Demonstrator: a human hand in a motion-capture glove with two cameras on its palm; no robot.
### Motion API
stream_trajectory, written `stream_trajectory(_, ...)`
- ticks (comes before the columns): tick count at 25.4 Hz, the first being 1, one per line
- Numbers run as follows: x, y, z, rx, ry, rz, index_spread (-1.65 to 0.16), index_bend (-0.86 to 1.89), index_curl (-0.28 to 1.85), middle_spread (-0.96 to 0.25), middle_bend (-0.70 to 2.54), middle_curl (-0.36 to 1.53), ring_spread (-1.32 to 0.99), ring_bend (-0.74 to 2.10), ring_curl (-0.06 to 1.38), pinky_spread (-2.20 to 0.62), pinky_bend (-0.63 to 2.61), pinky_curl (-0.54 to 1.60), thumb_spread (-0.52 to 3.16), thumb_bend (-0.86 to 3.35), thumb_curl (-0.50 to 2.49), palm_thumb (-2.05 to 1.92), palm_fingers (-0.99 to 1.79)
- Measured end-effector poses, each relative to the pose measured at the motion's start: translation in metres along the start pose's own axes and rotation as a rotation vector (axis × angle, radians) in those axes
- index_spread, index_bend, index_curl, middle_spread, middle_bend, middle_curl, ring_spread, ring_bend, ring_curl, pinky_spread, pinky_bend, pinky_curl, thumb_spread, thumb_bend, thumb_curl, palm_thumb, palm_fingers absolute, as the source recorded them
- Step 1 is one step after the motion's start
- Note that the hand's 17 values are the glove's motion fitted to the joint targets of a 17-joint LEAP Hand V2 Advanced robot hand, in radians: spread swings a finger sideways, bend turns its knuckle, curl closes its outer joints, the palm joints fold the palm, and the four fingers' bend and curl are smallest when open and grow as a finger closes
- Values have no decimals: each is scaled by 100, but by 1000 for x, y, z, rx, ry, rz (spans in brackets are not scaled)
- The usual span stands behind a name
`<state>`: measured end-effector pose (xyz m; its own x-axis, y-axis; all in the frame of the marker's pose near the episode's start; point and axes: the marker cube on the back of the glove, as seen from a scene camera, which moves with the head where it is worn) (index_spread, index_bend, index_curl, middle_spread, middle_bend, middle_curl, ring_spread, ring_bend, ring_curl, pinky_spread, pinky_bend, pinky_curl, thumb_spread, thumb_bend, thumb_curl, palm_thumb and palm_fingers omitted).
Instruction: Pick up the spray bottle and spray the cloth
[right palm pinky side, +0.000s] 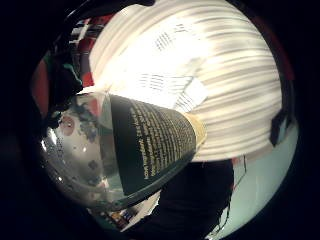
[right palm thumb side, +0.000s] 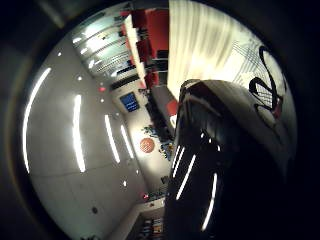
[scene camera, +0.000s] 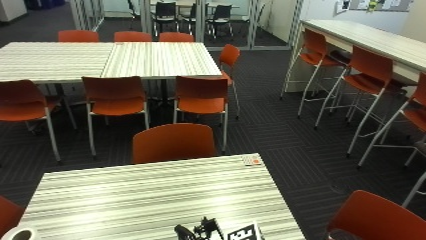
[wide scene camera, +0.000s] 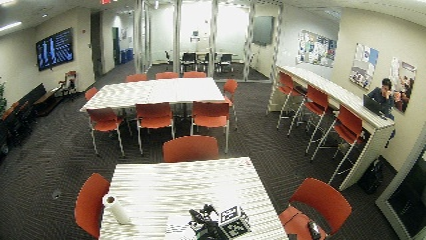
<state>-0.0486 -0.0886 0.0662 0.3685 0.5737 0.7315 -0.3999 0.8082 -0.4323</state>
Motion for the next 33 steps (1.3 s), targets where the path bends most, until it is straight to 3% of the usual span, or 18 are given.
stream_trajectory(7,-2,-2,-3,47,-183,-120,-13,51,62,-7,55,55,-17,41,50,4,14,31,38,-2,82,106,113)
stream_trajectory(22,-28,3,3,47,-182,-241,-14,51,62,-7,55,56,-17,40,51,3,14,31,39,-3,83,106,112)
stream_trajectory(33,-78,17,66,-123,-191,-495,-14,53,63,-7,55,56,-19,36,50,2,7,27,43,-3,82,104,103)
